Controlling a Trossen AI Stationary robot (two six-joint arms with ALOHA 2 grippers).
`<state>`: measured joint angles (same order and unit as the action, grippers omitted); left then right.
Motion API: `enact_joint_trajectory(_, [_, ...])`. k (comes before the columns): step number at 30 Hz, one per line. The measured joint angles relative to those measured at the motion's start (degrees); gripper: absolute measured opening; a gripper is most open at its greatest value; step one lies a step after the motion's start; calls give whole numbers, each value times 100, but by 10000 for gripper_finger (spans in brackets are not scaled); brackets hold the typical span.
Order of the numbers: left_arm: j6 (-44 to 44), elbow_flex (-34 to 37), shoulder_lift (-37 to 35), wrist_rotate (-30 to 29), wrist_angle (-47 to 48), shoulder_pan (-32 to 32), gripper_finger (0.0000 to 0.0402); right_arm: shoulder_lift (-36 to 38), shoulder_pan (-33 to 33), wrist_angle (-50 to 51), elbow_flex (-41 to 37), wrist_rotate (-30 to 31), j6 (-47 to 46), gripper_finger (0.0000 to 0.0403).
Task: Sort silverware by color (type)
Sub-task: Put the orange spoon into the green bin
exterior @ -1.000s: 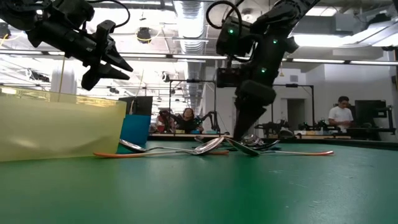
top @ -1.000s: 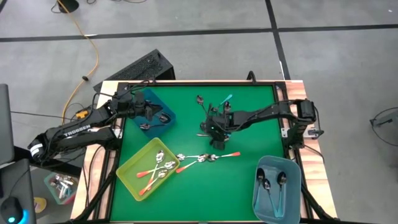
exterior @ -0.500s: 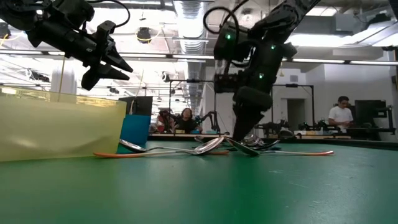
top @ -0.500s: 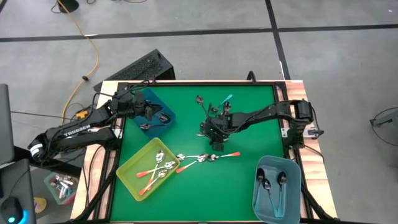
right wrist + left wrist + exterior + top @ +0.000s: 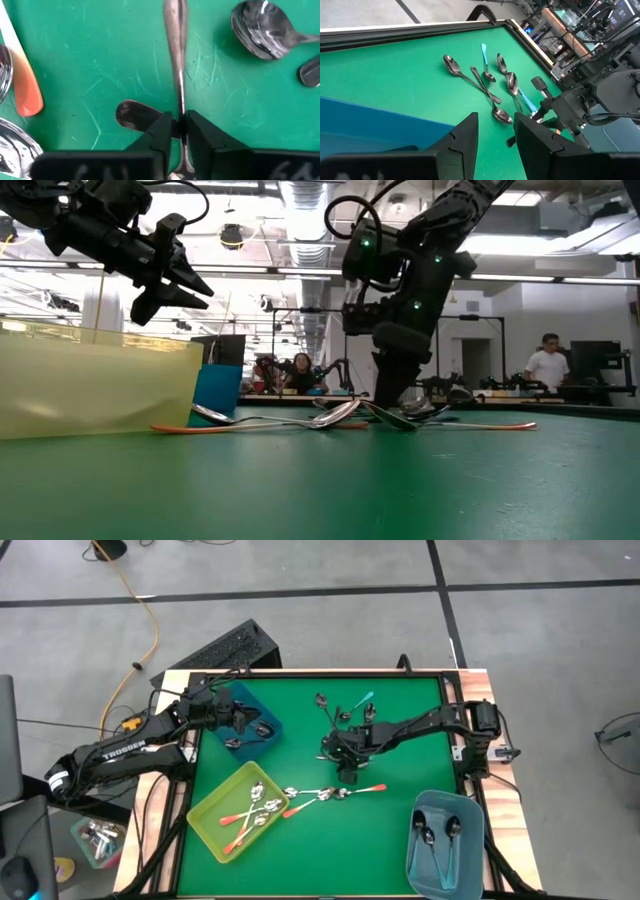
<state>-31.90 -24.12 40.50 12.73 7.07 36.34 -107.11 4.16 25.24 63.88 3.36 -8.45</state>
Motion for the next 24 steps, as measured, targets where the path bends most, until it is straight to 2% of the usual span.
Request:
enact_joint_trajectory(5, [22,0,2,-2,0,0,110,0,12,14,0,-44,-76,9])
enact_joint_trajectory(18, [27,0,-1,-14,-2,0,110,266,-8,-189,4,-38,-676,3])
enact_joint_trajectory(24, [60,-4,2,-120,-11,0,110,485,-30,-146,276,271,-671,2])
